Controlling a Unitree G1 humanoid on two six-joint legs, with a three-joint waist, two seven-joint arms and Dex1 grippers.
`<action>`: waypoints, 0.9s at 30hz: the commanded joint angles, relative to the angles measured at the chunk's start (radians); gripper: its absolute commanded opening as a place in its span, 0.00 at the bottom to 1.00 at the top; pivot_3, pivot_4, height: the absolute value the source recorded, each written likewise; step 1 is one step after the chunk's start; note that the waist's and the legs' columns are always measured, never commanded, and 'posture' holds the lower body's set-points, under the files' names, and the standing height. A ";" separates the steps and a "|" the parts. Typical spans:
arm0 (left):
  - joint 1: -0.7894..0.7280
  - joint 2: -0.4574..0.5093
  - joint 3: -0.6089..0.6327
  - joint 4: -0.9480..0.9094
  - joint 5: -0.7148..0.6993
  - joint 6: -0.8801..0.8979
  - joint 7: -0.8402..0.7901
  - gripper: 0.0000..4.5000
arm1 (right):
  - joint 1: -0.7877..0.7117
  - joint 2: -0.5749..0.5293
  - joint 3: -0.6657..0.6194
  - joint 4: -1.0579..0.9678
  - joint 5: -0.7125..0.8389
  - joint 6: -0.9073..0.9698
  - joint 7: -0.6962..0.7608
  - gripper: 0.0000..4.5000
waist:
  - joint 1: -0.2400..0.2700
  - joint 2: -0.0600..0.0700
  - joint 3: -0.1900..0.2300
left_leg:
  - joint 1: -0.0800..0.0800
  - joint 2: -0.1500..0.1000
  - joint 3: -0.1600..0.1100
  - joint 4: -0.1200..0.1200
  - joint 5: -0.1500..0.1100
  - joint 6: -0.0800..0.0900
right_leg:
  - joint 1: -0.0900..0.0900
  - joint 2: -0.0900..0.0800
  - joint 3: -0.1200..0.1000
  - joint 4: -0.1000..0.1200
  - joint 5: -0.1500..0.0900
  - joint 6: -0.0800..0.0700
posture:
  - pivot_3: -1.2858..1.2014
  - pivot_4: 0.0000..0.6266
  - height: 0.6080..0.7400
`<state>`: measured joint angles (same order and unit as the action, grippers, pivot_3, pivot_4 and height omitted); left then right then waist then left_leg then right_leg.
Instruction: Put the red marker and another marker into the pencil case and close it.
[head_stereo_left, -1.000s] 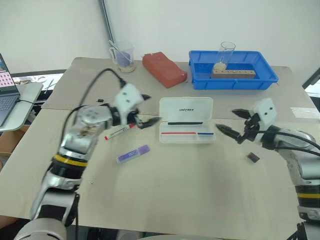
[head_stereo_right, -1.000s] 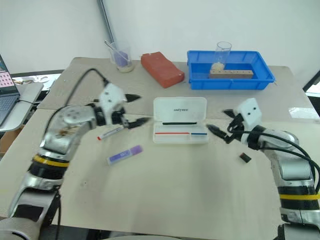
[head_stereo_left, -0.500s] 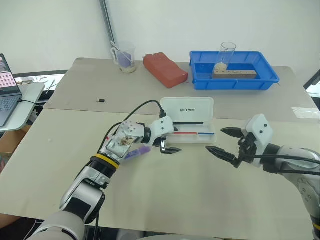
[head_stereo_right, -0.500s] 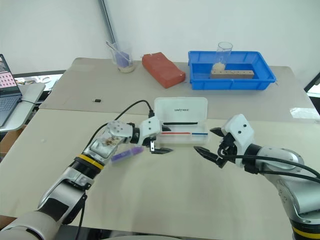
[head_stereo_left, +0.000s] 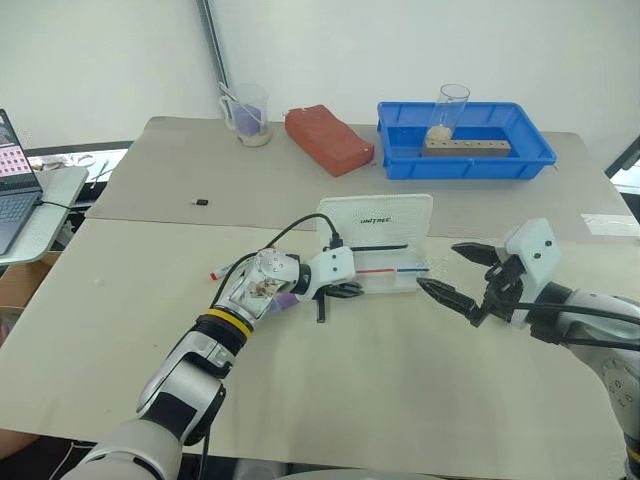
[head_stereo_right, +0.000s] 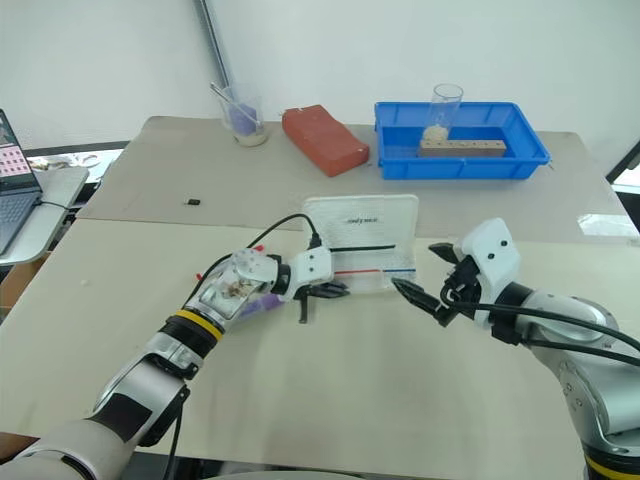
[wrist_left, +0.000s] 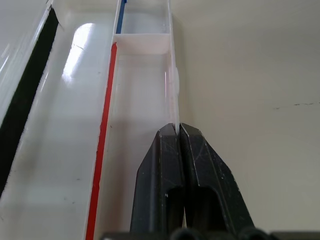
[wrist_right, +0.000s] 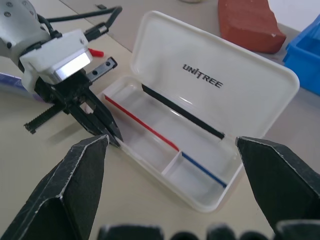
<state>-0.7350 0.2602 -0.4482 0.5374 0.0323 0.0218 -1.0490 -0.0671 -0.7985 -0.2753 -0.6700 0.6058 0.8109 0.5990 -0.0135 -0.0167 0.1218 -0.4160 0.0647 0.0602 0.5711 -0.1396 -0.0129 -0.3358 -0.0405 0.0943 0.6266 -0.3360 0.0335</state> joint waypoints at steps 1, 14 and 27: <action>0.025 0.019 -0.007 -0.111 -0.006 0.005 -0.056 0.02 | -0.017 -0.045 -0.018 -0.014 0.020 0.015 0.029 1.00 | 0.000 0.000 0.000 | 0.000 0.000 0.000 0.000 0.000 0.000 | 0.000 0.000 0.000 0.000 0.000 0.000 | 0.52 0.24 1.00; 0.219 0.123 -0.055 -0.557 0.008 0.262 -0.079 0.02 | 0.007 -0.110 0.049 0.021 0.016 -0.017 0.149 1.00 | 0.000 0.001 -0.001 | 0.001 0.001 0.000 0.000 0.000 0.000 | 0.001 0.000 0.000 0.001 0.001 -0.001 | 0.52 0.24 1.00; 0.228 0.151 -0.032 -0.629 -0.063 0.342 -0.116 0.88 | -0.046 -0.108 0.081 0.081 -0.014 -0.041 0.165 1.00 | -0.001 0.002 -0.001 | 0.001 0.001 0.000 0.001 0.000 0.000 | 0.001 0.000 0.000 0.001 0.001 -0.001 | 0.52 0.24 1.00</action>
<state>-0.4978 0.4040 -0.5041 -0.0420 -0.0007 0.3528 -1.1499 -0.0932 -0.9016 -0.1797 -0.5795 0.5990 0.7985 0.7599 -0.0141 -0.0149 0.1210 -0.4154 0.0652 0.0599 0.5724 -0.1396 -0.0124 -0.3352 -0.0404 0.0944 0.6276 -0.3353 0.0320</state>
